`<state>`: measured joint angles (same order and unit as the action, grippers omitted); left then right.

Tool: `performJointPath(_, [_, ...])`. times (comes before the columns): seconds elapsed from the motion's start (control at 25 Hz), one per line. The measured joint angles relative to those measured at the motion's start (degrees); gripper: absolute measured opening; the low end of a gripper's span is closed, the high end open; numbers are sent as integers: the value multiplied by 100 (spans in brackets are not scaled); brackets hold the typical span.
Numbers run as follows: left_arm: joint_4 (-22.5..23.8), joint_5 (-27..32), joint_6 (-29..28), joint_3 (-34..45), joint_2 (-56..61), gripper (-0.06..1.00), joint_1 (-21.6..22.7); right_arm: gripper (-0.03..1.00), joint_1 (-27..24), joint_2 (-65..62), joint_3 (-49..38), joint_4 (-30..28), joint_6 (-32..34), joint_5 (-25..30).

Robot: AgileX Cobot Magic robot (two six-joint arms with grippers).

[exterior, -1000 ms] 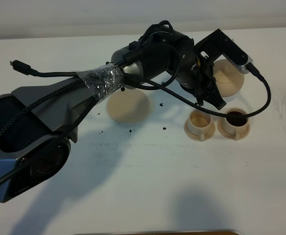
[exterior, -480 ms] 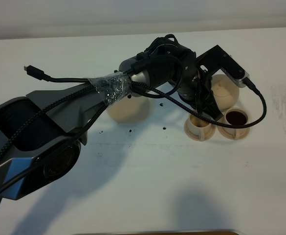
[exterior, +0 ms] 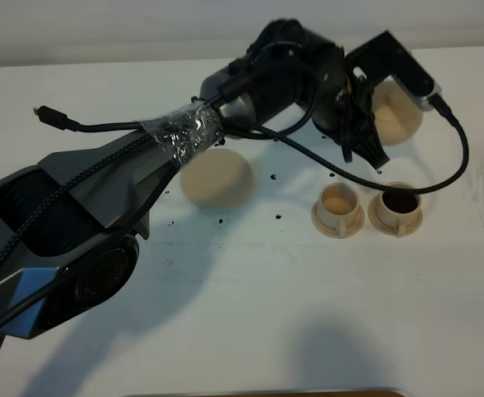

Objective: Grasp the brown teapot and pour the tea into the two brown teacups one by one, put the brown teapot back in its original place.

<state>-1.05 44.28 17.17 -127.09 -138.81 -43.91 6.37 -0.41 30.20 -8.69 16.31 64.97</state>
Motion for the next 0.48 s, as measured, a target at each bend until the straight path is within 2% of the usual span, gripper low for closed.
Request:
performJointPath(0.08, [211, 220, 121, -112, 17, 8, 0, 41, 0, 0, 0, 0, 0, 0])
performJointPath(0.2, [433, 630, 679, -139, 35, 8, 0, 41, 0, 0, 0, 0, 0, 0])
performJointPath(0.36, [511, 1199, 1666, -139, 35, 8, 0, 41, 0, 0, 0, 0, 0, 0])
performJointPath(0.48, [511, 1398, 1922, -139, 47, 8, 11, 41, 0, 0, 0, 0, 0, 0])
